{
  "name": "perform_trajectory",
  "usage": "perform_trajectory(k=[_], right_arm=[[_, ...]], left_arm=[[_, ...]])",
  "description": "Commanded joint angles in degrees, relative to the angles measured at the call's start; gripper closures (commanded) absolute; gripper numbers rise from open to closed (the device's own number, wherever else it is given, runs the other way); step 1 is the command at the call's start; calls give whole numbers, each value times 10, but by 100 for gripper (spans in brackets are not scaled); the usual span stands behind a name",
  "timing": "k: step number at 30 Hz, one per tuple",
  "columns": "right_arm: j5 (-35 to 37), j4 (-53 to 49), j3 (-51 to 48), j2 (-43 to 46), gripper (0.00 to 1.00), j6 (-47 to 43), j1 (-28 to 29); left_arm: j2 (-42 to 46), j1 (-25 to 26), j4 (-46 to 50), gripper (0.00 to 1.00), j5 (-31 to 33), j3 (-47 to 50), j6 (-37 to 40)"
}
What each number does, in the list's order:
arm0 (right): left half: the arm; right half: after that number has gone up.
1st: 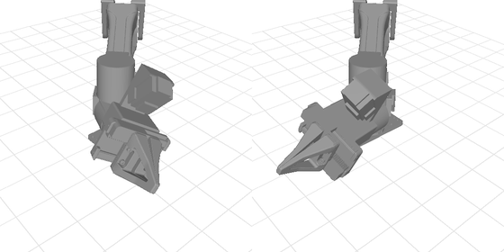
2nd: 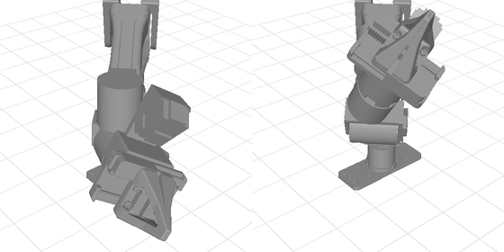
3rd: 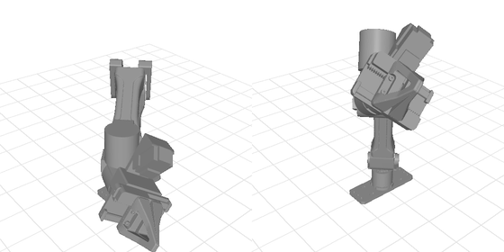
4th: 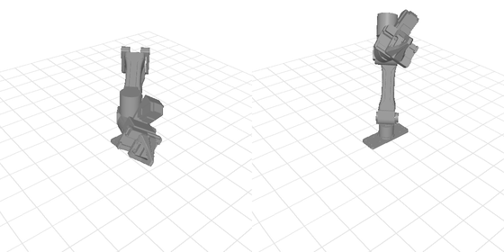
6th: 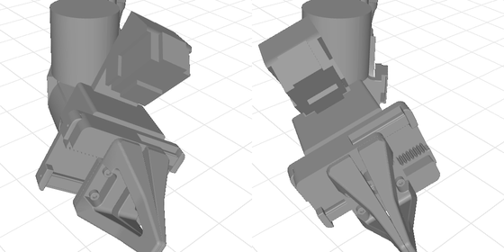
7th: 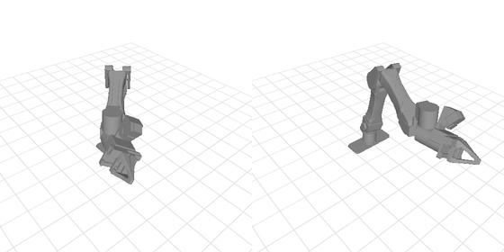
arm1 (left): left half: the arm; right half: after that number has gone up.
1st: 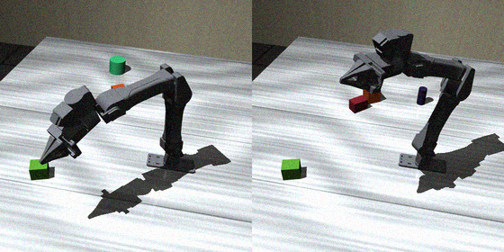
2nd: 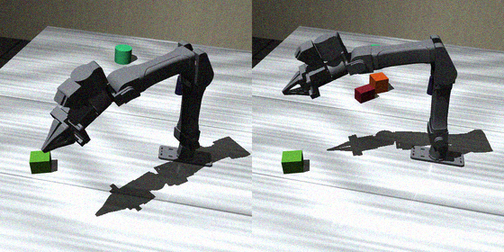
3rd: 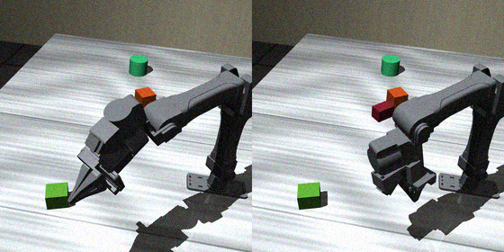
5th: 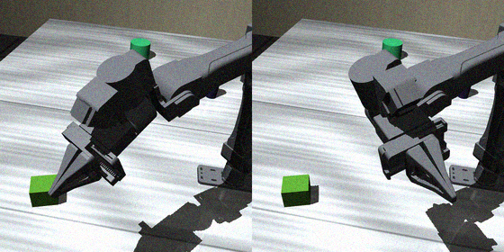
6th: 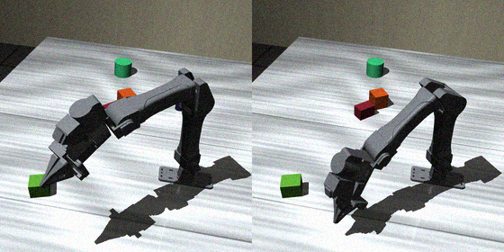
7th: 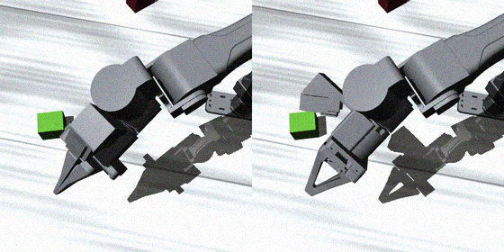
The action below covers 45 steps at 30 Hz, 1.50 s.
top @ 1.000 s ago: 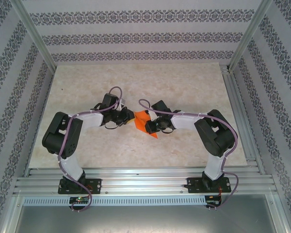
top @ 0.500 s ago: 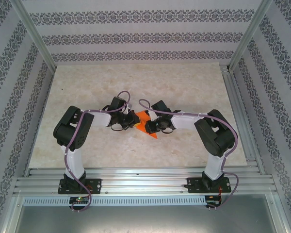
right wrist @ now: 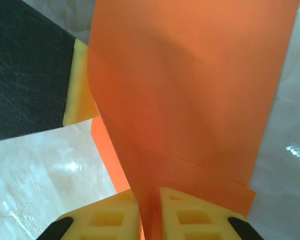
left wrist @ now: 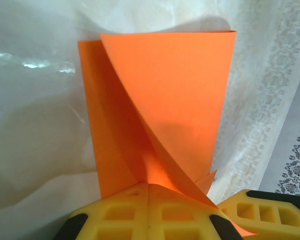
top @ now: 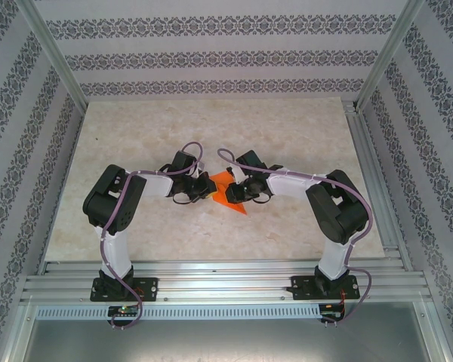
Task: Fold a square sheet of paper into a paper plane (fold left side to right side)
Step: Fourth fold the wing at the center of the table.
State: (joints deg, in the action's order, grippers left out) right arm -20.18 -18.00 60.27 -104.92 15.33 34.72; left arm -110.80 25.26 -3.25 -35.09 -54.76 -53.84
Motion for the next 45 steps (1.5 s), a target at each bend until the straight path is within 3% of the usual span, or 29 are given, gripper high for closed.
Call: perform_trajectory(k=[1,12,16,23,35,42,45], right_arm=[[5,-3,21,11,81,-5,-4],[9,-12,55,-5,74,-4,0],[9,-22,67,-10,75,-5,0],[-17,-27,65,-19,88,-4,-10],[-29,-45,69,-13,78,-4,-32],[-52,-40,74,-12,78,2,-33],[-57,-40,72,-17,85,1,-34]], left_arm=[[-9,7,49,100,34,-2,28],[-15,12,66,100,42,-7,39],[-14,13,71,100,45,-7,43],[-12,13,77,100,49,-7,48],[-12,13,83,100,49,-10,52],[-12,13,81,100,50,-8,51],[-12,13,82,100,50,-9,52]])
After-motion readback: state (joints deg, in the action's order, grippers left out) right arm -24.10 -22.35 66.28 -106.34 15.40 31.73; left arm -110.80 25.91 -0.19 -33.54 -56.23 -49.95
